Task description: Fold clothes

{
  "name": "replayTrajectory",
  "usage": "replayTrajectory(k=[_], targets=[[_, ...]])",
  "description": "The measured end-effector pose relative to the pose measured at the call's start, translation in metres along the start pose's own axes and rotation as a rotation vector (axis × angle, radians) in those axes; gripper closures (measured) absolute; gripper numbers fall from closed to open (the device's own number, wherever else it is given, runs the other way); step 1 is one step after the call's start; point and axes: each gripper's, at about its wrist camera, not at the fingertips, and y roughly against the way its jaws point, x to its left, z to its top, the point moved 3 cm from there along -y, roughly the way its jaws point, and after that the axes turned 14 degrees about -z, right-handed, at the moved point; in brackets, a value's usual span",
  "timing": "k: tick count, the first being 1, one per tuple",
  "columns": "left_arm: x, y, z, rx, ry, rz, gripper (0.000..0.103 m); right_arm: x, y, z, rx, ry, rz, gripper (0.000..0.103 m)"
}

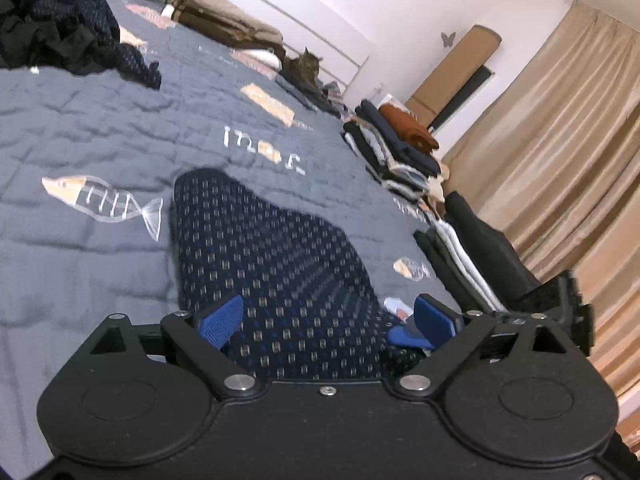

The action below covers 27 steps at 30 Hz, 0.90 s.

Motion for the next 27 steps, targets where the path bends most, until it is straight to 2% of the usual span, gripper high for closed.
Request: replayTrajectory(k=[5,9,14,15,19,21,27], targets=[[0.005,0.001,-0.007,0.024,0.018,0.006,0.011,-0.027,0.008,-0.015,0.013,-0.044,0.004,0.06],[0.004,0.003,-0.01,0.032,0.015,-0.006,0.011,-0.031,0.022,-0.029,0.01,-0.046,0.003,0.06],[-0.007,0.005,-0.015,0.046,-0.004,-0.05,0.011,-0.014,0.04,-0.039,-0.014,-0.018,0.094,0.056],[-0.008,0.004,-0.016,0.048,-0.001,-0.068,0.011,-0.013,0.038,-0.042,-0.005,-0.011,0.088,0.056],[-0.008,-0.004,-0.021,0.083,0.039,-0.152,0.011,-0.039,0.018,-0.052,0.073,-0.049,-0.031,0.059],[-0.004,-0.01,-0.025,0.117,0.049,-0.172,0.011,-0.049,0.015,-0.054,0.088,-0.074,-0.024,0.06],[0.02,-0.031,-0.045,0.251,0.091,-0.083,0.011,-0.042,0.018,-0.061,0.102,0.018,-0.064,0.06]])
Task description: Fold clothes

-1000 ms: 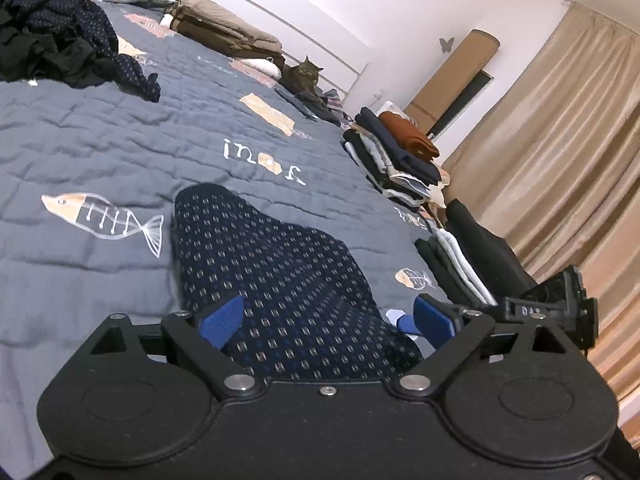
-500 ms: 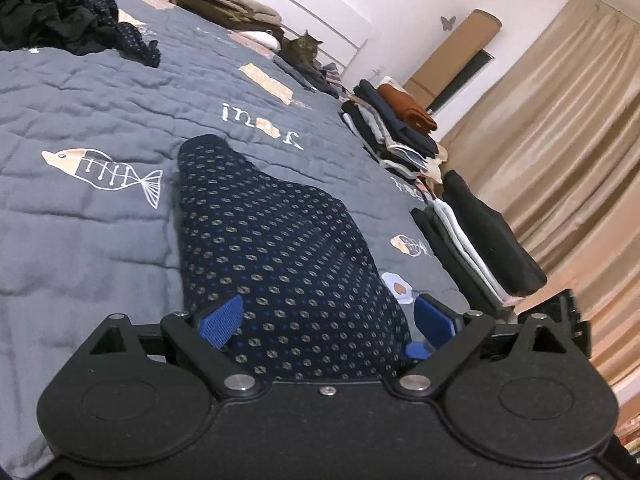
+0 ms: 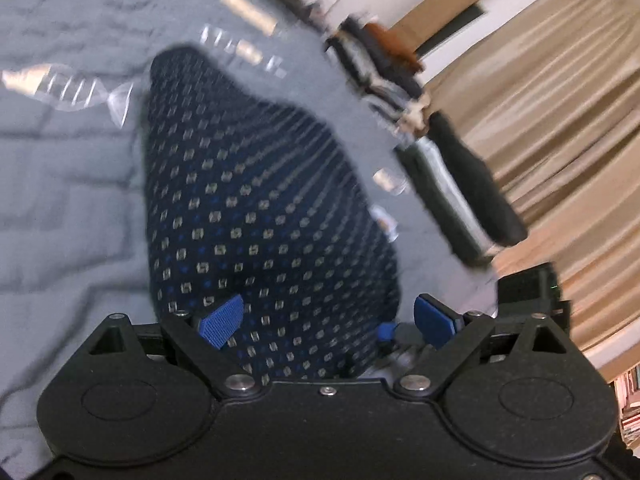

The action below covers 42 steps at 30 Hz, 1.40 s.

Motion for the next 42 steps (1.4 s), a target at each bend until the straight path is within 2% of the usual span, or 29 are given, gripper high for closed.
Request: replayTrajectory(k=[4,7,13,14,17,19,21,25,31,39,42], targets=[[-0.001,-0.005,-0.008,0.052,-0.034,0.039,0.011,-0.003,0.005,-0.003,0.006,-0.004,-0.004,0.06],[-0.005,-0.002,-0.011,0.062,-0.025,0.033,0.011,-0.002,0.009,-0.006,0.008,-0.011,-0.009,0.06],[-0.024,0.015,-0.017,-0.016,-0.009,-0.079,0.011,0.009,0.029,-0.001,-0.078,-0.056,0.073,0.056],[-0.023,0.015,-0.018,-0.012,-0.004,-0.076,0.01,0.011,0.032,0.001,-0.096,-0.062,0.093,0.056],[-0.013,0.004,-0.026,0.04,0.025,-0.003,0.01,0.016,0.032,0.004,-0.125,-0.069,0.102,0.056],[-0.005,-0.003,-0.03,0.083,0.051,0.043,0.01,0.016,0.024,0.005,-0.115,-0.066,0.066,0.056],[-0.005,-0.004,-0.032,0.088,0.055,0.051,0.01,0.012,0.015,0.003,-0.1,-0.059,0.008,0.056],[-0.011,-0.001,-0.036,0.058,0.043,0.045,0.01,0.008,0.008,0.002,-0.086,-0.071,-0.02,0.056],[-0.026,0.02,-0.041,-0.04,0.03,0.027,0.01,0.02,0.025,0.0,-0.137,-0.048,-0.026,0.055],[-0.037,0.043,-0.039,-0.14,-0.023,0.161,0.006,0.045,0.043,-0.004,-0.24,0.049,-0.091,0.054],[-0.04,0.044,-0.036,-0.157,-0.019,0.151,0.006,0.049,0.046,0.003,-0.261,0.043,-0.067,0.053]])
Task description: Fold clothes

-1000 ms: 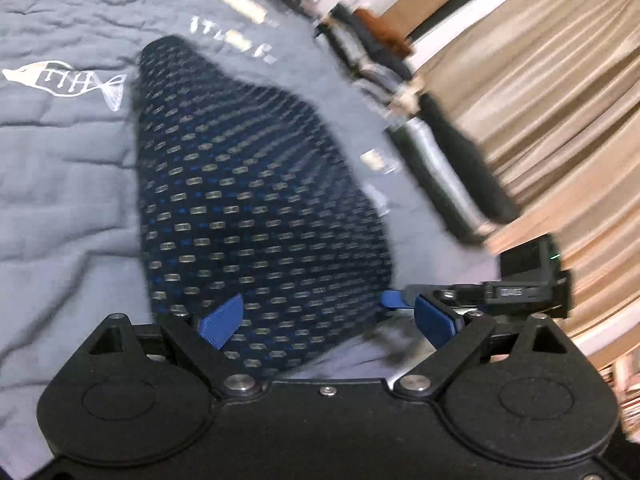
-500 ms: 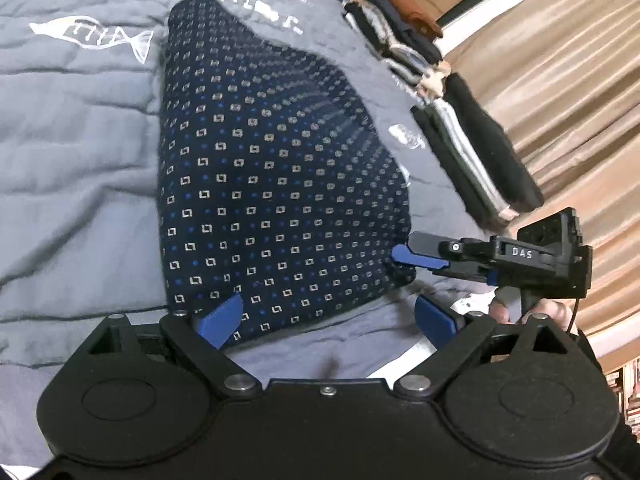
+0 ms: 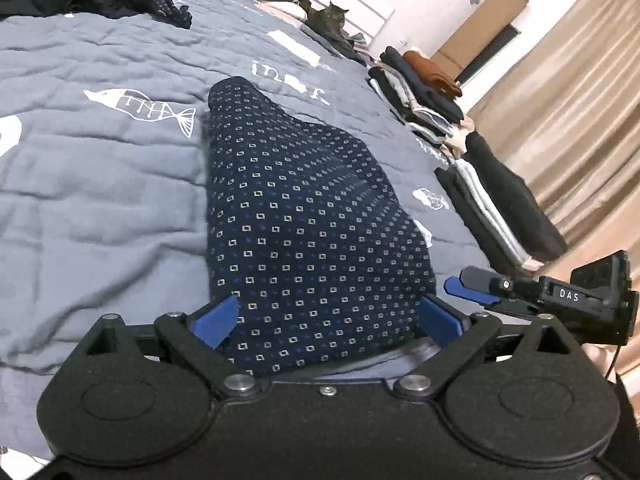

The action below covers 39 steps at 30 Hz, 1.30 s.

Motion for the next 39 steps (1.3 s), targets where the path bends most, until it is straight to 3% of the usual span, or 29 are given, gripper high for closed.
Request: replayTrajectory(k=[5,10,20,31,32,33,34,35,39], targets=[[-0.008,0.004,0.005,-0.03,-0.016,-0.037,0.006,0.004,-0.008,0.031,-0.021,0.02,-0.02,0.052],[-0.012,0.003,0.009,-0.027,-0.053,-0.052,0.006,-0.007,-0.025,0.073,-0.059,0.048,-0.095,0.049],[-0.011,-0.002,0.024,-0.045,-0.104,-0.042,0.006,-0.027,-0.097,0.124,-0.068,0.067,-0.133,0.048],[-0.009,-0.021,0.032,-0.016,-0.12,-0.052,0.006,-0.03,-0.16,0.134,-0.008,0.051,-0.128,0.048],[-0.008,-0.021,0.031,-0.016,-0.12,-0.053,0.006,-0.029,-0.161,0.133,-0.015,0.056,-0.126,0.05],[-0.007,-0.021,0.032,-0.017,-0.119,-0.053,0.006,-0.027,-0.162,0.132,-0.022,0.061,-0.123,0.059],[-0.006,-0.021,0.033,-0.018,-0.115,-0.051,0.006,-0.025,-0.162,0.131,-0.028,0.067,-0.121,0.077],[-0.004,-0.021,0.033,-0.021,-0.109,-0.049,0.006,-0.022,-0.161,0.131,-0.034,0.077,-0.119,0.082],[-0.002,-0.018,0.035,-0.034,-0.099,-0.052,0.006,-0.016,-0.14,0.138,-0.15,0.127,-0.115,0.094]])
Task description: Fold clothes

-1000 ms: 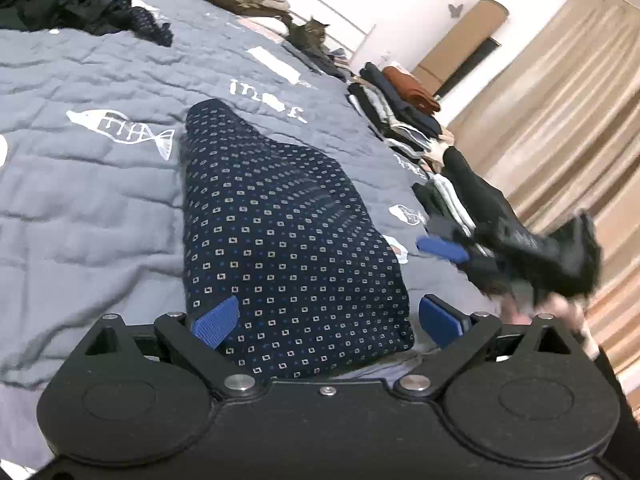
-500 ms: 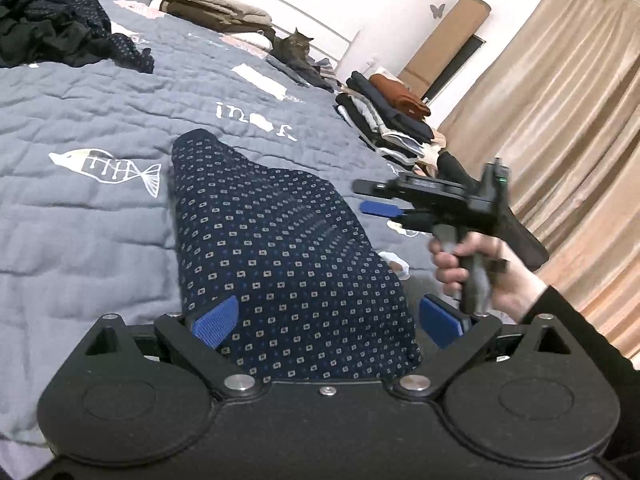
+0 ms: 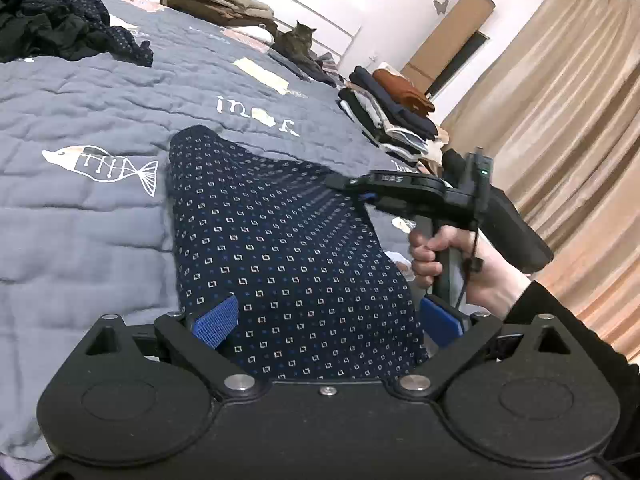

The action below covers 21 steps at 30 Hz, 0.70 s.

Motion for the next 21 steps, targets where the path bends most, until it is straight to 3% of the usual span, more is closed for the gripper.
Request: replayTrajectory(k=[3,8,13,17,21], targets=[[-0.001,0.001,0.0,-0.001,-0.007,-0.006,0.006,-0.002,0.01,0.006,-0.069,0.029,-0.022,0.094],[-0.001,0.0,-0.002,0.01,-0.011,0.002,0.006,-0.003,-0.011,-0.005,0.055,0.018,-0.058,0.086],[0.002,0.002,0.002,-0.013,-0.004,0.027,0.006,-0.007,-0.002,-0.002,0.071,-0.045,-0.01,0.06],[0.002,-0.006,0.023,-0.043,-0.077,0.105,0.006,-0.009,-0.002,-0.006,0.111,-0.049,-0.005,0.059],[0.009,-0.029,0.057,-0.052,-0.103,0.121,0.006,-0.015,-0.005,-0.009,0.133,-0.072,0.001,0.059]])
